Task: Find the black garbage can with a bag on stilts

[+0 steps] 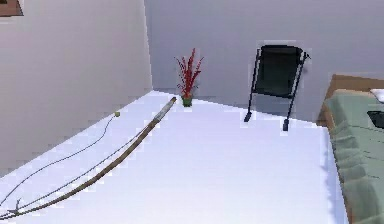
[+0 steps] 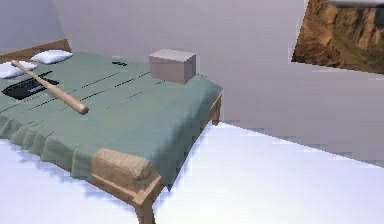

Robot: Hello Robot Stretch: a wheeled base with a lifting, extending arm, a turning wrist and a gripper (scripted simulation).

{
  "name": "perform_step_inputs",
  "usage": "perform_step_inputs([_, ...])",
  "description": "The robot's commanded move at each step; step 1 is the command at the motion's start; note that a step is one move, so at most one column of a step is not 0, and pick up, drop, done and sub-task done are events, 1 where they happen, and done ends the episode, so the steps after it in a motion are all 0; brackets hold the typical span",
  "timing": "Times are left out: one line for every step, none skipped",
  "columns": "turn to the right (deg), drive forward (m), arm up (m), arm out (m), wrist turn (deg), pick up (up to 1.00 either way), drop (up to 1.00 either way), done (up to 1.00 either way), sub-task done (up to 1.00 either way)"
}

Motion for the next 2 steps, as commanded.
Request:
perform_step_inputs([9.0, 0.0, 0.0, 0.0, 0.0, 0.0, 0.0, 0.0, 0.0])
perform_step_inputs([3.0, 0.0, 0.0, 0.0, 0.0, 0.0, 0.0, 0.0, 0.0])
